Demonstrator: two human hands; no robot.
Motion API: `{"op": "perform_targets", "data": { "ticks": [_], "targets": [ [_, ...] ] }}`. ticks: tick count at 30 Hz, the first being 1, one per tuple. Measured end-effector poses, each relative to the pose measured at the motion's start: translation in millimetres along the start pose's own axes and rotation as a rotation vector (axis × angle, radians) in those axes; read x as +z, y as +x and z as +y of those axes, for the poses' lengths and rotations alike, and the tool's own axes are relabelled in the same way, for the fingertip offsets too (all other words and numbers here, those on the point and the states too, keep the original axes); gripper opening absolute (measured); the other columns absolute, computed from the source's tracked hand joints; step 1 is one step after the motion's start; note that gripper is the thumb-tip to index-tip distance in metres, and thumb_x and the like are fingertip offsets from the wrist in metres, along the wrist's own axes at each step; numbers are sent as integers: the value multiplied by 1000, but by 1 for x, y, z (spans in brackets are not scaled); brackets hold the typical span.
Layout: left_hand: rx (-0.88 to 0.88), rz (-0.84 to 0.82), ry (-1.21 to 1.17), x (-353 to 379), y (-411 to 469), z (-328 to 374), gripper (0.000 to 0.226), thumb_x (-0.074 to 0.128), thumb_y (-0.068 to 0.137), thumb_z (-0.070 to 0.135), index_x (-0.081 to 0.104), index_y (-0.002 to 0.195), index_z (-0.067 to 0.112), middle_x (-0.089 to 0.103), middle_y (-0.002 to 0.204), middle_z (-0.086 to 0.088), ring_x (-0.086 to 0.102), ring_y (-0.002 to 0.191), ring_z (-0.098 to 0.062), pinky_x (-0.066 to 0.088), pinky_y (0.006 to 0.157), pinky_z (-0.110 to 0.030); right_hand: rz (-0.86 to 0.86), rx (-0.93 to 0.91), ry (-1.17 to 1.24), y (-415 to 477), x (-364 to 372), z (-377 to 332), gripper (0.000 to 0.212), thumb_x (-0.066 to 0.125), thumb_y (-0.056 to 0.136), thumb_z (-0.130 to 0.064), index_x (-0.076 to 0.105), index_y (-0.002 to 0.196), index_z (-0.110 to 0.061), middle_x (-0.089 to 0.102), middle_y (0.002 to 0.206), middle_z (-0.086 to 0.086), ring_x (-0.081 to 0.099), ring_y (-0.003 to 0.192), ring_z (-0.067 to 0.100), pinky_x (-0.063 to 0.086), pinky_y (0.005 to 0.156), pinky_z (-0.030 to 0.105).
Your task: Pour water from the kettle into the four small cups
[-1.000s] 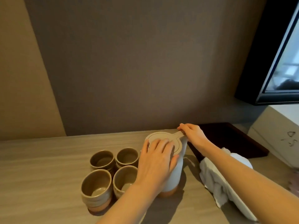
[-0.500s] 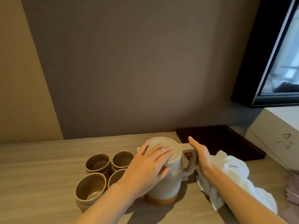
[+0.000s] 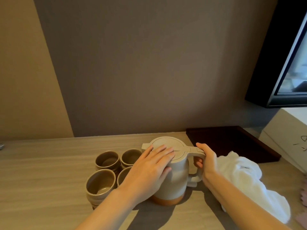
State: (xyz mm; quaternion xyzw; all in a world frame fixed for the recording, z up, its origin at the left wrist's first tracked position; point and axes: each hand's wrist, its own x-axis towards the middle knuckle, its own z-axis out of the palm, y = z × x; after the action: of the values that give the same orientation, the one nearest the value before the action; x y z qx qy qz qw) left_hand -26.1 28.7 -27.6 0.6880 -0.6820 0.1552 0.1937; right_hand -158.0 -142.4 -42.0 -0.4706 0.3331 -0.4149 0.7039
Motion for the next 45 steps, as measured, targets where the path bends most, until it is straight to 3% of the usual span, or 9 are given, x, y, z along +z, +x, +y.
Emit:
{"op": "perform_targets", "data": {
  "ticks": [5, 7, 13, 19, 23, 26, 31, 38, 45],
  "targets": [
    [-77, 171, -91, -6, -10, 0, 42, 43, 96, 41, 57, 131, 23, 59, 134, 8, 43, 133, -5, 31, 113, -28, 23, -4, 36, -5, 7, -7, 36, 61, 87, -25, 58, 52, -15, 51, 49, -2, 35, 37, 7, 28, 41, 20],
    [-118, 238, -155, -13, -16, 0, 40, 47, 94, 42, 59, 128, 24, 60, 131, 9, 45, 131, -3, 39, 109, -26, 34, -30, 18, -9, 8, -14, 33, 62, 85, -24, 58, 54, -14, 52, 49, -2, 35, 37, 6, 28, 42, 20],
    [-415, 407, -374, -24, -42, -4, 40, 60, 92, 29, 54, 131, 26, 55, 131, 15, 46, 126, 1, 39, 104, -18, 99, -61, 56, -28, 9, -37, 38, 62, 83, -22, 55, 46, -19, 47, 44, -5, 31, 35, 6, 26, 39, 20],
    [-711, 206, -257, -13, -72, -15, 54, 67, 84, 46, 49, 131, 28, 54, 132, 7, 50, 122, -11, 46, 96, -27, 152, -73, 39, -43, 8, -59, 28, 62, 82, -23, 54, 56, -15, 49, 44, -5, 32, 36, 6, 27, 39, 18],
    [-814, 47, -144, -9, -80, -14, 78, 64, 73, 69, 45, 136, 28, 48, 142, 6, 38, 136, -16, 39, 106, -36, 142, -63, 36, -49, 9, -63, 28, 63, 80, -26, 55, 56, -16, 48, 48, -3, 32, 39, 8, 28, 45, 22],
    [-823, -41, -69, -5, -81, -13, 94, 56, 68, 80, 37, 144, 28, 39, 152, 6, 22, 146, -18, 28, 114, -41, 139, -55, 17, -53, 9, -63, 26, 63, 80, -29, 57, 59, -15, 52, 50, -3, 34, 40, 8, 30, 48, 23],
    [-785, -138, 89, -4, -73, -14, 107, 50, 67, 85, 26, 150, 23, 30, 157, 1, 15, 149, -22, 14, 119, -41, 153, -35, 4, -59, 11, -65, 26, 64, 80, -27, 58, 59, -14, 52, 46, -4, 34, 38, 7, 31, 48, 23],
    [-826, -73, 78, 4, -66, -18, 85, 63, 59, 81, 56, 124, 27, 58, 134, 5, 42, 135, -20, 33, 114, -40, 152, -14, 0, -63, 7, -65, 26, 64, 79, -29, 59, 60, -12, 51, 48, -2, 35, 38, 7, 32, 50, 23],
    [-852, -39, 10, 4, -59, -11, 92, 73, 56, 74, 53, 129, 23, 50, 143, 2, 37, 139, -20, 37, 111, -38, 173, -34, -29, -68, 4, -72, 24, 64, 82, -29, 61, 64, -12, 56, 50, -3, 38, 40, 7, 33, 47, 20]
  ]
}}
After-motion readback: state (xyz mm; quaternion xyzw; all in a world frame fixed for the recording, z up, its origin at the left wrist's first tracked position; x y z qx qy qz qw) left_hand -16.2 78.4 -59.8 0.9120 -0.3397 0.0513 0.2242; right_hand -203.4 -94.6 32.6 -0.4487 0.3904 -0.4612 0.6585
